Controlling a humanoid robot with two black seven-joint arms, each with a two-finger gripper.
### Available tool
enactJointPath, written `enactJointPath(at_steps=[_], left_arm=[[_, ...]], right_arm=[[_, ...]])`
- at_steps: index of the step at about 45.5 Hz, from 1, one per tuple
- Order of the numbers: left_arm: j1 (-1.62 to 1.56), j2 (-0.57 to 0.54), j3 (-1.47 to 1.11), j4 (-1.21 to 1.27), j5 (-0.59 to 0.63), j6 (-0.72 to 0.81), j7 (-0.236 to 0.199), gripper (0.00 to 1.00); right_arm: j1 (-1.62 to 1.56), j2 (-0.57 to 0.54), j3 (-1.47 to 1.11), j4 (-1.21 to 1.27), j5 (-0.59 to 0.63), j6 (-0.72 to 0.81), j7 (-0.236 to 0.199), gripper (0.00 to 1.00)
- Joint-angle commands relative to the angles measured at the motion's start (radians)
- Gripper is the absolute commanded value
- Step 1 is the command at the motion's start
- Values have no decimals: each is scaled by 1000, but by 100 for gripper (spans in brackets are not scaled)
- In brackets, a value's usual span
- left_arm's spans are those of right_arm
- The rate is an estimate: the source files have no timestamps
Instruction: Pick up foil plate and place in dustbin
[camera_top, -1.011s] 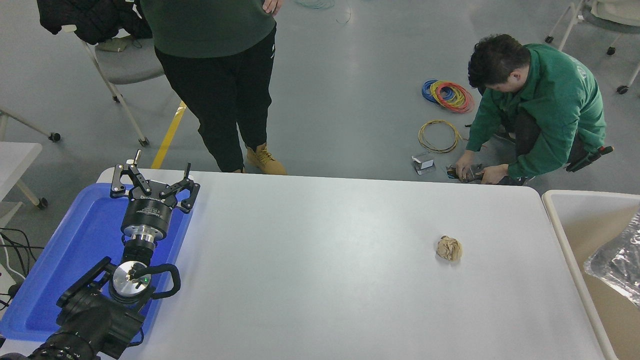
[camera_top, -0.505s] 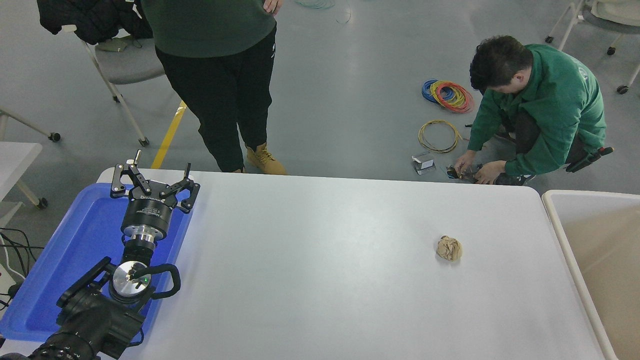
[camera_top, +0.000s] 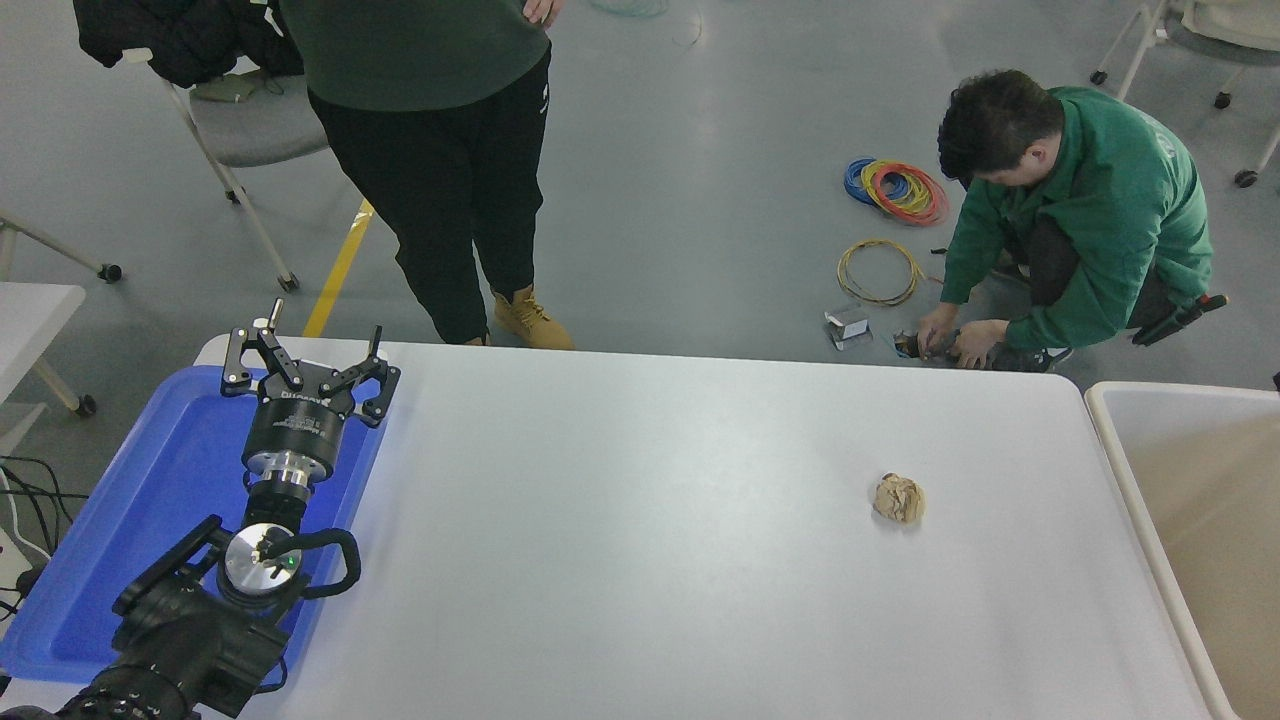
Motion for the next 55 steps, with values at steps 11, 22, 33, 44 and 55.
enactJointPath(at_steps=[11,22,33,44,55], left_arm=[[0,0,0,0,0,1,1,100],[0,0,0,0,0,1,0,100],[0,1,0,0,0,1,1,100],[0,0,0,0,0,0,1,100],[0,1,0,0,0,0,1,100]], right_arm=[[485,15,-177,301,-9,113,0,100],[654,50,-257,520,-9,196,0,100],[760,132,-367,596,-7,357,0,100],[857,141,-373,672,-9,593,-2,100],[959,159,-479,798,-7,774,-2,100]])
